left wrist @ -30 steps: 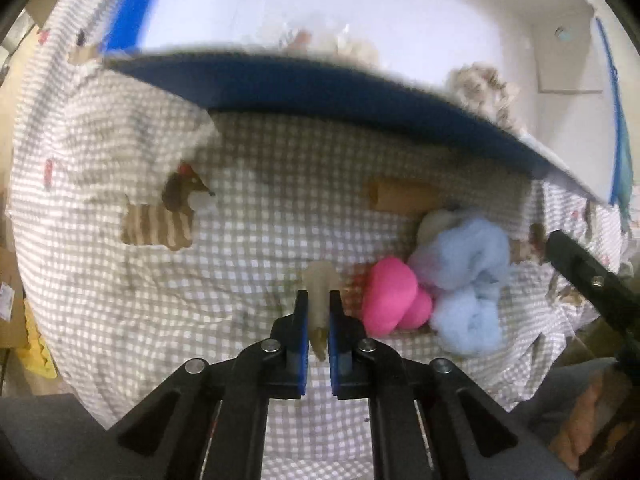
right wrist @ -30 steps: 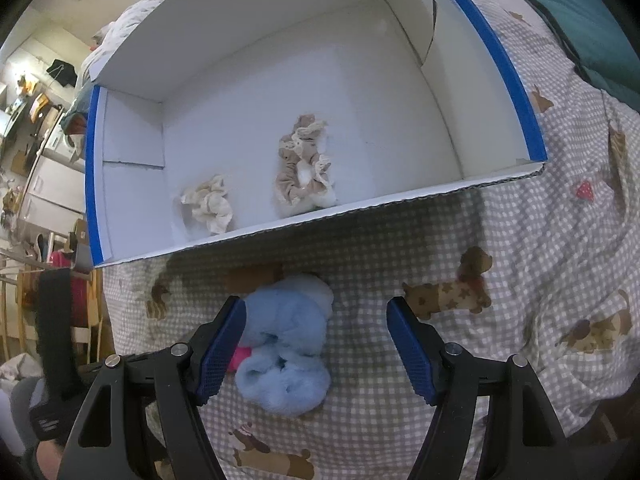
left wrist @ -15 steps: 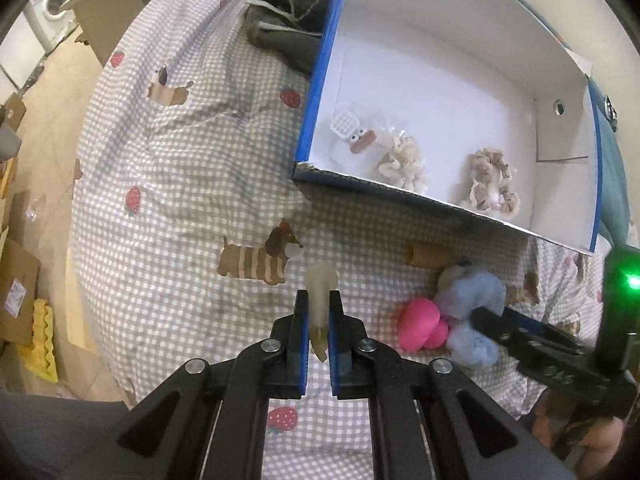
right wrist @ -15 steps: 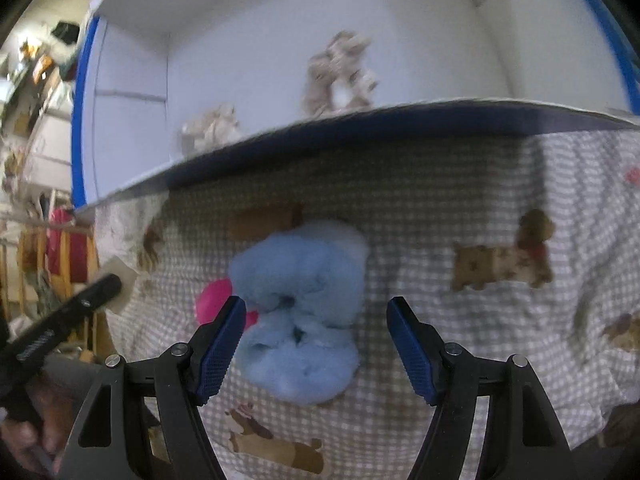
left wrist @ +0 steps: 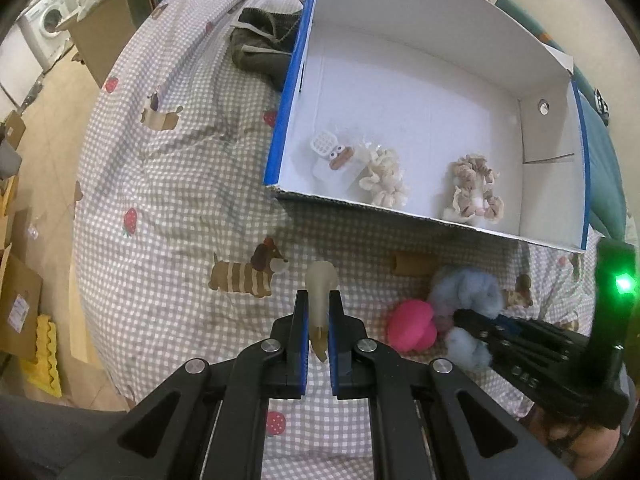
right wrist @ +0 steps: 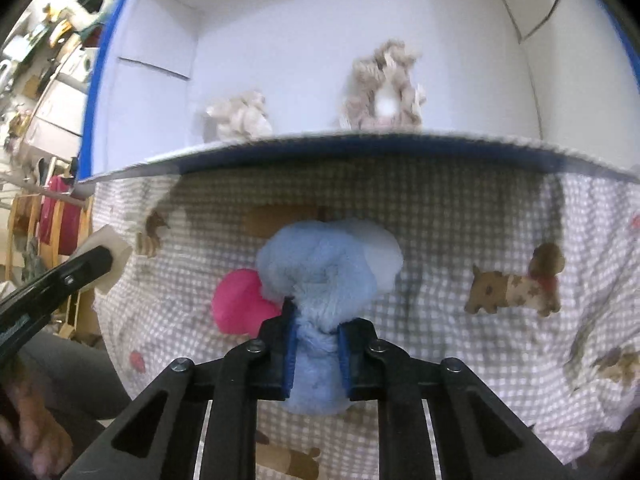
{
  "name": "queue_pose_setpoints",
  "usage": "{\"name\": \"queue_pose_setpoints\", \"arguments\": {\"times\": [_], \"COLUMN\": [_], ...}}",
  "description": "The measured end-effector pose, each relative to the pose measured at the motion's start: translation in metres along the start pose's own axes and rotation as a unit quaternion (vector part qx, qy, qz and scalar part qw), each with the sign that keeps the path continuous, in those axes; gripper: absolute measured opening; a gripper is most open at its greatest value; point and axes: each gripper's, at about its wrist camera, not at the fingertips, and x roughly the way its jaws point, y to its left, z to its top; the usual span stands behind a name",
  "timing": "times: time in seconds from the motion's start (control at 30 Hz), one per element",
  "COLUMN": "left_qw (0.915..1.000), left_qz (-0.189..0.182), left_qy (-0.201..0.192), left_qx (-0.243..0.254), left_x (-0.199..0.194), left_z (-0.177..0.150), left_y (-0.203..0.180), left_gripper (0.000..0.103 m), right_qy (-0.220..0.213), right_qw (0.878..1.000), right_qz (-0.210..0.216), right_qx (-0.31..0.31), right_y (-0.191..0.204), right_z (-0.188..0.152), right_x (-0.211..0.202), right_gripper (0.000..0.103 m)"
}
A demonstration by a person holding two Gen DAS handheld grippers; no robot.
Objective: Organize soft objects
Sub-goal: 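Grasp the light-blue fluffy scrunchie with the right tool, then carry the blue fluffy scrunchie with the right tool over the box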
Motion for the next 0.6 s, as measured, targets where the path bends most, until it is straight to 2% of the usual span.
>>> {"name": "queue_pose_setpoints", "arguments": {"times": [0.27, 0.6], "left_qw": [1.0, 0.9998], "left_qz": [0.004, 0.016], "left_qy": [-0.002, -0.01], "left_qx": [0.003, 0.007], "left_x": [0.0, -0.005], "left_z": [-0.002, -0.003], "left_y": [-0.003, -0.001], "left_gripper": [0.007, 0.007], "right_qy": [-0.031, -0.05], "right_qw": [1.0, 0.999], "right_qz": [0.001, 0.004], "right_qx": [0.003, -0.018], "right_y": [-0.009, 0.004], "right_z": [-0.002, -0.01], "right_x": [-0.029, -0.037], "right_gripper": [0.017, 0.017]}}
